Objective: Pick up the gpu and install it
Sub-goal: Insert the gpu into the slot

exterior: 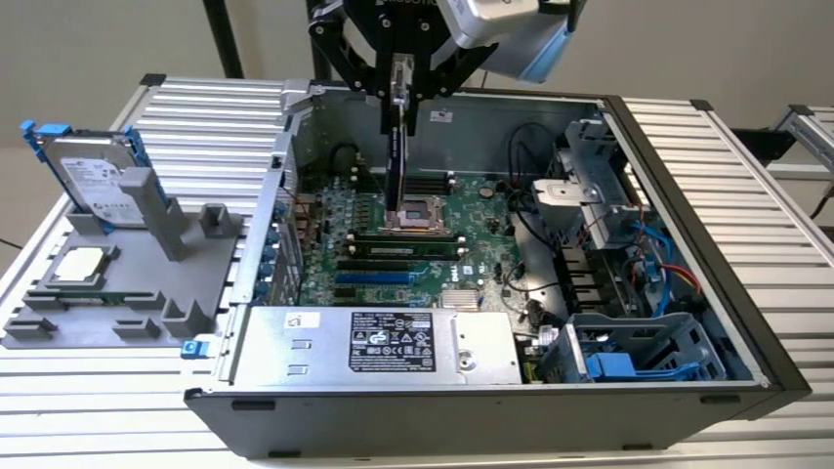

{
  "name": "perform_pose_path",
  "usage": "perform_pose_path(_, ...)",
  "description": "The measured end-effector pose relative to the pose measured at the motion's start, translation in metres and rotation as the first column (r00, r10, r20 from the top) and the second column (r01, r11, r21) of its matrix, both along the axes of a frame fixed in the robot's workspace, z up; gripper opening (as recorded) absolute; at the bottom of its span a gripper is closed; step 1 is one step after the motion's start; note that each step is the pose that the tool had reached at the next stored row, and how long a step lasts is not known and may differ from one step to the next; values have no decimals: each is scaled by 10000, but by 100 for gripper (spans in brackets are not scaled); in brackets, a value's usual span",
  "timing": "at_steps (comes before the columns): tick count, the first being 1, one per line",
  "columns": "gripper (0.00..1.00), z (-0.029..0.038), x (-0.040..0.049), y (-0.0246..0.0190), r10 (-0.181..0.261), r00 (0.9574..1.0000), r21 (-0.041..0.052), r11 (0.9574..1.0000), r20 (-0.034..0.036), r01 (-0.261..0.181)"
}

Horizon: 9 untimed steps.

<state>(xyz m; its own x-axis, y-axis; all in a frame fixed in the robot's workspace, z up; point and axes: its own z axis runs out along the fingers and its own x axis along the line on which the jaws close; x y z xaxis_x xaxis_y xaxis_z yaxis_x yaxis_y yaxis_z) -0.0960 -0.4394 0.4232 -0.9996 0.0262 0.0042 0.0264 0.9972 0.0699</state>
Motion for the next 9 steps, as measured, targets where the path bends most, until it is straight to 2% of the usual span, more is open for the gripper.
perform_pose_path(9,0,1,0,0,43,10000,0,10000,-1,-43)
